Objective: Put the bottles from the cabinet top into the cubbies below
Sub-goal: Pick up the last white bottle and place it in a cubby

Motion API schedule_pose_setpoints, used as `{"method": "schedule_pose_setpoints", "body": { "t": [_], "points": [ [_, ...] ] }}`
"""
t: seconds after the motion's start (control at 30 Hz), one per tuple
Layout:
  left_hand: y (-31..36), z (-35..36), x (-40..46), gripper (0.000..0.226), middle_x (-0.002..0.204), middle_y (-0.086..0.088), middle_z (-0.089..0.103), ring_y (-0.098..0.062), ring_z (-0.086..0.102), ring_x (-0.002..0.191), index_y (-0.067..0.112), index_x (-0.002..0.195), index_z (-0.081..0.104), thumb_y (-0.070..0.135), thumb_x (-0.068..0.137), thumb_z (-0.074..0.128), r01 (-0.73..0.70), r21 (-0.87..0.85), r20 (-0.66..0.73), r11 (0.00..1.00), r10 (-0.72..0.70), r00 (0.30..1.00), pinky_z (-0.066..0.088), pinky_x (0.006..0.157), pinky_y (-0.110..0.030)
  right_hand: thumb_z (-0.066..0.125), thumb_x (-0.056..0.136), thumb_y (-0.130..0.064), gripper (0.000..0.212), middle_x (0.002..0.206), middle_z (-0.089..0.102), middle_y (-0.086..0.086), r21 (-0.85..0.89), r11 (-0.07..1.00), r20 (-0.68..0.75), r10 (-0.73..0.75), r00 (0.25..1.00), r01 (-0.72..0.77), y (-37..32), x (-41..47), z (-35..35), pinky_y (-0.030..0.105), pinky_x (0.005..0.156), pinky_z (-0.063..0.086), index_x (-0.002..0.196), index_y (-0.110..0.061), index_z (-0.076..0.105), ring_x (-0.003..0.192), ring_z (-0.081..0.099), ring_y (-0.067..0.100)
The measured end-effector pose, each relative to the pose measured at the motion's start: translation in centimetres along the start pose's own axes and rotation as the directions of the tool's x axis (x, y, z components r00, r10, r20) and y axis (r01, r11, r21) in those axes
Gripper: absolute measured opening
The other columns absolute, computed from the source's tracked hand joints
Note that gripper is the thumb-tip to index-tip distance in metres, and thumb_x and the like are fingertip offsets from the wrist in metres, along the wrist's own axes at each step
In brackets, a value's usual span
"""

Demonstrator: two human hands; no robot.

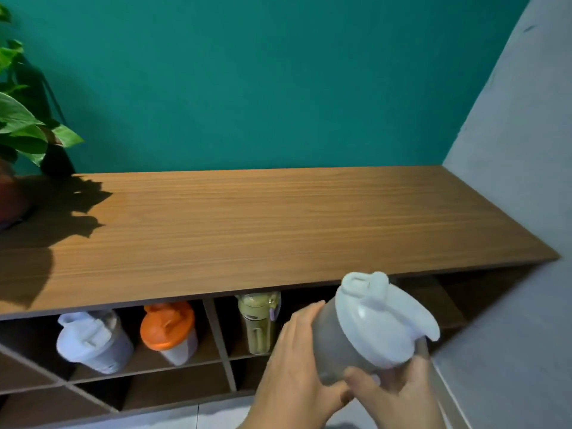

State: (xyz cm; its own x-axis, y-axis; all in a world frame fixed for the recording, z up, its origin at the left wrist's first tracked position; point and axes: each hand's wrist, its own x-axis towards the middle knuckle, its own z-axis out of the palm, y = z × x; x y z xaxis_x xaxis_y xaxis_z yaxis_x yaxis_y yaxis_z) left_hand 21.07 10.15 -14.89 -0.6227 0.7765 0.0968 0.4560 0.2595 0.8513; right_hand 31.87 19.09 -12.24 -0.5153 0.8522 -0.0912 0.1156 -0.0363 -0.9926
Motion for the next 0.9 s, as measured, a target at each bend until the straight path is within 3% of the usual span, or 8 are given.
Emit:
{"method": "schedule_pose_setpoints", "body": {
  "t": [0.07, 0.17, 0.3, 0.4, 0.57, 0.67, 0.77, 0.9],
  "points": [
    [-1.3, 1.9, -0.1, 0.079, 0.14, 0.034, 0.031, 0.008, 0.035, 0.135, 0.058, 0.132, 0.019, 0.061, 0.066, 0.062, 0.08, -0.011, 0.084, 0.997, -0.079, 0.993, 0.034, 0.108, -0.012, 0.084, 0.073, -0.009, 0.067, 0.103, 0.049, -0.001, -0.091, 0.983, -0.225, 0.133, 0.965, -0.157, 3.5, 0.3, 0.2, 0.021, 0.069, 0.05, 0.126, -0.018, 0.044, 0.095, 0.048, 0.02],
    [-3.6, 3.2, 0.8, 0.081, 0.136, 0.03, 0.037, 0.008, 0.04, 0.127, 0.053, 0.131, 0.024, 0.051, 0.071, 0.078, 0.125, -0.037, 0.203, 0.991, -0.115, 0.972, 0.036, 0.112, -0.022, 0.098, 0.049, -0.007, 0.106, 0.105, 0.046, -0.017, -0.079, 0.984, -0.031, 0.158, 0.987, -0.16, 7.4, 3.2, 1.5, 0.02, 0.08, 0.046, 0.129, -0.027, 0.032, 0.111, 0.048, 0.017],
    [-5.7, 3.5, 2.4, 0.073, 0.138, 0.034, 0.046, 0.014, 0.044, 0.128, 0.059, 0.135, 0.033, 0.047, 0.075, 0.073, 0.182, -0.112, 0.178, 0.977, -0.161, 0.971, 0.044, 0.108, -0.026, 0.094, 0.062, -0.005, 0.099, 0.121, 0.053, -0.019, -0.069, 0.989, 0.106, 0.136, 0.985, -0.129, 9.2, 5.8, 1.0, 0.021, 0.074, 0.058, 0.133, -0.038, 0.033, 0.112, 0.056, 0.008],
    [-6.1, 3.9, 4.3, 0.054, 0.129, 0.034, 0.051, 0.026, 0.044, 0.117, 0.064, 0.12, 0.034, 0.036, 0.086, 0.065, 0.237, -0.111, 0.191, 0.965, -0.213, 0.958, 0.04, 0.094, -0.001, 0.09, 0.068, -0.005, 0.094, 0.121, 0.053, -0.023, -0.078, 0.994, 0.147, 0.088, 0.985, -0.077, 10.1, 8.4, 1.7, 0.01, 0.066, 0.054, 0.134, -0.038, 0.032, 0.108, 0.054, -0.005],
    [-7.3, 5.1, 7.5, 0.04, 0.122, 0.015, 0.061, 0.018, 0.054, 0.097, 0.034, 0.125, 0.043, 0.02, 0.093, 0.062, 0.318, -0.131, 0.205, 0.939, -0.288, 0.936, 0.044, 0.069, 0.003, 0.089, 0.07, -0.017, 0.079, 0.117, 0.06, -0.018, -0.13, 0.99, 0.122, 0.078, 0.989, -0.062, 11.6, 11.3, 2.3, 0.013, 0.072, 0.05, 0.128, -0.035, 0.039, 0.106, 0.057, -0.006],
    [-7.9, 5.8, 8.7, 0.048, 0.116, 0.021, 0.063, 0.015, 0.058, 0.101, 0.034, 0.131, 0.043, 0.013, 0.092, 0.061, 0.323, -0.164, 0.2, 0.932, -0.289, 0.936, 0.047, 0.078, -0.003, 0.088, 0.072, -0.016, 0.076, 0.12, 0.063, -0.006, -0.133, 0.988, 0.122, 0.097, 0.988, -0.081, 12.6, 12.5, 2.5, 0.009, 0.064, 0.052, 0.131, -0.026, 0.041, 0.109, 0.061, 0.007],
    [-8.5, 6.3, 9.5, 0.056, 0.102, 0.006, 0.07, 0.004, 0.061, 0.076, 0.022, 0.143, 0.039, 0.014, 0.091, 0.058, 0.35, -0.125, 0.202, 0.928, -0.322, 0.925, 0.046, 0.068, -0.008, 0.087, 0.073, -0.016, 0.085, 0.125, 0.061, -0.001, -0.121, 0.987, 0.113, 0.121, 0.986, -0.107, 13.2, 13.3, 2.6, 0.008, 0.062, 0.053, 0.141, -0.02, 0.035, 0.112, 0.061, 0.013],
    [-9.0, 6.6, 10.1, 0.066, 0.123, 0.001, 0.066, -0.01, 0.061, 0.105, 0.02, 0.151, 0.027, 0.016, 0.092, 0.058, 0.374, -0.122, 0.213, 0.919, -0.344, 0.915, 0.048, 0.089, -0.024, 0.085, 0.076, -0.014, 0.086, 0.122, 0.06, -0.002, -0.126, 0.986, 0.101, 0.121, 0.988, -0.108, 13.9, 14.0, 2.8, 0.012, 0.067, 0.053, 0.142, -0.026, 0.032, 0.113, 0.061, 0.015]
  ]
}}
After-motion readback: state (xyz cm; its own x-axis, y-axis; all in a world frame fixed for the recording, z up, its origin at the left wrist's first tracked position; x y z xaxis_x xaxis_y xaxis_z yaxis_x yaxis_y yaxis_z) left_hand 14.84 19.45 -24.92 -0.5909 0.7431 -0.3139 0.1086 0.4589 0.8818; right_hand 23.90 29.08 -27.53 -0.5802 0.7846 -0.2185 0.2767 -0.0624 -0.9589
